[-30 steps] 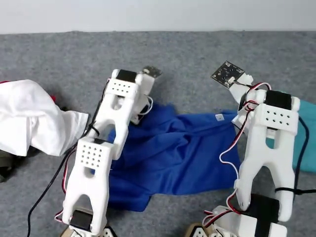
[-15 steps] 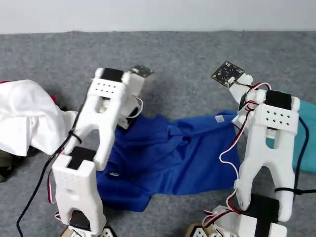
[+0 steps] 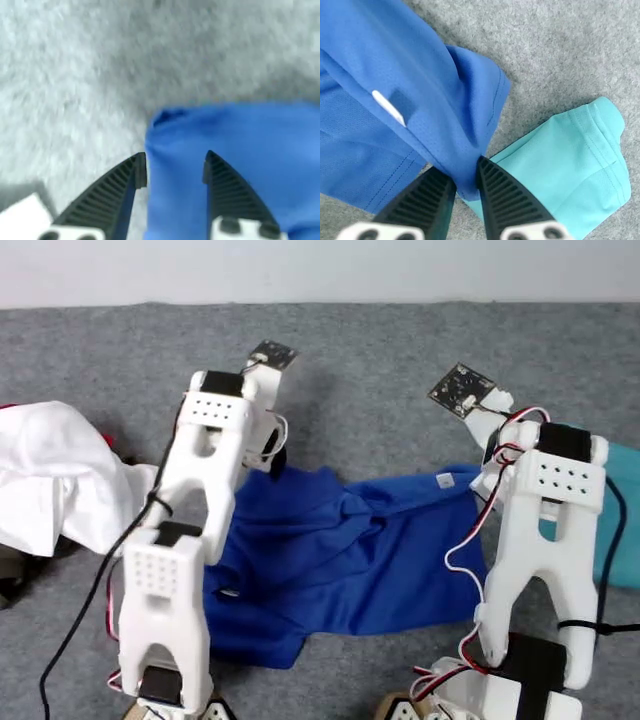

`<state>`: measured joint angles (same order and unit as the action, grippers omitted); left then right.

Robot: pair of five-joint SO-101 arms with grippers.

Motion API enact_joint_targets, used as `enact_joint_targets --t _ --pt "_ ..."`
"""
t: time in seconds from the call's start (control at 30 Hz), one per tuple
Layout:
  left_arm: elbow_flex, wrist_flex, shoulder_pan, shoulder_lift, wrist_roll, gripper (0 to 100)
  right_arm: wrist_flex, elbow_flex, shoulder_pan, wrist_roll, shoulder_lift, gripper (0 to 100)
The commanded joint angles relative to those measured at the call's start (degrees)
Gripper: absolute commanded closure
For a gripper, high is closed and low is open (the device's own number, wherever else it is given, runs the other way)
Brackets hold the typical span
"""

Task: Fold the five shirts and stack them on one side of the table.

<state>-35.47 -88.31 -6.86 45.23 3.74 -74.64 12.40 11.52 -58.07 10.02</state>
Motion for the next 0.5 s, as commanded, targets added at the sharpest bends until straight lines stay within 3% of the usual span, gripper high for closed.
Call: enact_joint_targets --t 0.0,0.23,0.33,0.47 --pt "-12.79 -1.41 -0.18 6.86 -1.23 80 -0.22 -0.53 0.48 0.62 2.51 98.8" --pt "-35.12 -12.57 0.0 24.35 -0.97 81 -0.4 -0.53 0.48 0.62 2.51 98.8" --pt "-36.88 -12.48 -0.09 24.88 -0.88 82 -0.4 -0.53 0.48 0.62 2.51 98.8" --pt "-34.33 -12.4 -2.29 24.26 2.9 94 -0.4 -0.53 0.48 0.62 2.59 98.8"
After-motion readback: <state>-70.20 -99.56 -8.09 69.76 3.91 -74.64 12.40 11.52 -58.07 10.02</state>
